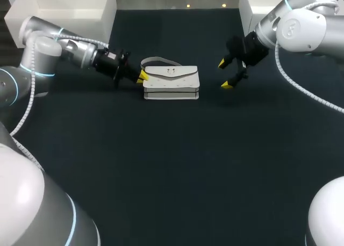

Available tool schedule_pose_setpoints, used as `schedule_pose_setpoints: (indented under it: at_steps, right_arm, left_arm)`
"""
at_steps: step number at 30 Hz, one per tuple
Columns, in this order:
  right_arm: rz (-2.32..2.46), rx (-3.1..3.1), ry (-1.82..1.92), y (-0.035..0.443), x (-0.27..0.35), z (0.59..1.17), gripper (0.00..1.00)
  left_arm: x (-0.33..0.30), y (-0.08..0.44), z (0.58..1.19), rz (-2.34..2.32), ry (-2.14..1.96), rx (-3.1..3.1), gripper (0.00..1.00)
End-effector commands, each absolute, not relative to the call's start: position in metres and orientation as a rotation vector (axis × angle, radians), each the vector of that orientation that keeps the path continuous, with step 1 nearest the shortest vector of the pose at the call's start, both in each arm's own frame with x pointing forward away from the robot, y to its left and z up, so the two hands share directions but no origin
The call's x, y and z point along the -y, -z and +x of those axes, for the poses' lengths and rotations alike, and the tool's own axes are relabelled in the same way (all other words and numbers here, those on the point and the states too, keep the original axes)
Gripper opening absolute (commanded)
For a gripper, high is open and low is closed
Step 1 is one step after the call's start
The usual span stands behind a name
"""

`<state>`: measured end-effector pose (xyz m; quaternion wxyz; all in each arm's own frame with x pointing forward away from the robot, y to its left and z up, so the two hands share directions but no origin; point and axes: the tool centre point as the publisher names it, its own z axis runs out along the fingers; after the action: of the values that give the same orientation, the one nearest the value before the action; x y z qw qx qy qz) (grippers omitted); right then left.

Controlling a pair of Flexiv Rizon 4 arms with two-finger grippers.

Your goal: Pick up the bag, open it, inspect its contents, close it, and place it on the opposite side

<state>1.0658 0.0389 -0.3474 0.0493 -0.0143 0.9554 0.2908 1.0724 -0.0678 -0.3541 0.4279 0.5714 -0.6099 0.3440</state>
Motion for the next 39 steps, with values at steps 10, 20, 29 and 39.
schedule_pose_setpoints:
  at_steps: [10,20,29,39]
  right_arm:
    - [-0.047,-2.912,-0.89,0.348,-0.038,1.067,1.0]
    - [-0.047,-2.912,-0.89,0.348,-0.038,1.067,1.0]
    - [-0.047,-2.912,-0.89,0.348,-0.038,1.067,1.0]
    - [-0.047,-2.912,-0.89,0.348,-0.038,1.067,1.0]
  left_arm:
    - [0.096,0.356,1.069,1.406,-0.913,1.505,0.0]
    - [0.106,0.357,1.07,1.414,-0.927,1.502,0.0]
    - [0.101,0.356,1.071,1.418,-0.925,1.501,0.0]
    - [0.085,0.334,1.064,1.395,-0.977,1.53,1.0]
